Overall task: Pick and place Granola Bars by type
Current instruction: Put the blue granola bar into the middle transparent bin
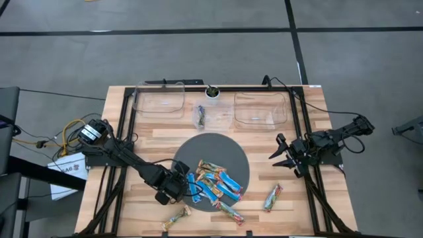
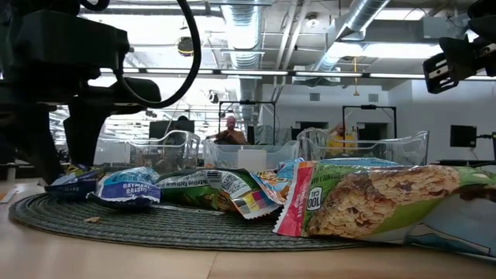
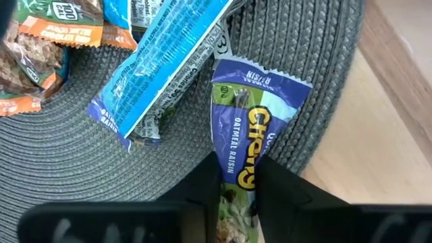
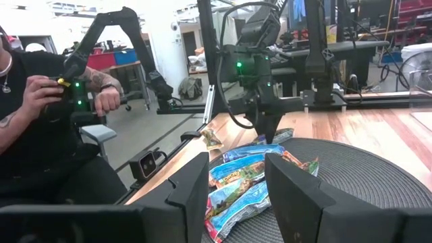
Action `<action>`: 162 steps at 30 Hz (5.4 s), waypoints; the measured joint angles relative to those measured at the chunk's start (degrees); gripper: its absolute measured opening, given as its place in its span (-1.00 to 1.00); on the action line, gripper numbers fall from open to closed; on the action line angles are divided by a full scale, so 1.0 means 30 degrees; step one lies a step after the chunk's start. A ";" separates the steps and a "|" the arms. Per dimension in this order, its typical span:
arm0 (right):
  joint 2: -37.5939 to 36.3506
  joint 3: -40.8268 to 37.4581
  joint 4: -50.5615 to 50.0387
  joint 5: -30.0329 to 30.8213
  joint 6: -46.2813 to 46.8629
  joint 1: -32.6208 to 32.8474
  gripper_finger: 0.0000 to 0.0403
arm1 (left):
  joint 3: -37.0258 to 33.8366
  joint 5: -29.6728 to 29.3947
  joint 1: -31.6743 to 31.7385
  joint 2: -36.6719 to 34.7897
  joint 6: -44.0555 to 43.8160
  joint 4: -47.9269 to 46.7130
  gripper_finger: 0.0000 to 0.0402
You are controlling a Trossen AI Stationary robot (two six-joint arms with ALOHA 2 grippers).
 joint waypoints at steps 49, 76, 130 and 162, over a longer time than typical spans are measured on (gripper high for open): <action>0.0000 0.0000 0.0000 0.0000 0.0000 0.0006 -0.31 | 0.0051 -0.3441 0.6635 0.0022 -0.2007 1.7309 -0.68; 0.0000 -0.0007 0.0000 0.0000 0.0000 0.0005 -0.32 | 0.0058 -0.8259 1.0795 0.0015 -0.0799 2.3001 -0.68; -0.0004 -0.0005 0.0000 0.0000 0.0000 0.0001 -0.31 | 0.0051 -0.5617 1.5110 0.0007 -2.0174 1.3005 -0.25; -0.0007 -0.0007 0.0000 0.0000 0.0000 0.0007 -0.31 | 0.0044 -0.1261 1.0669 0.0007 -0.6598 1.6750 -0.25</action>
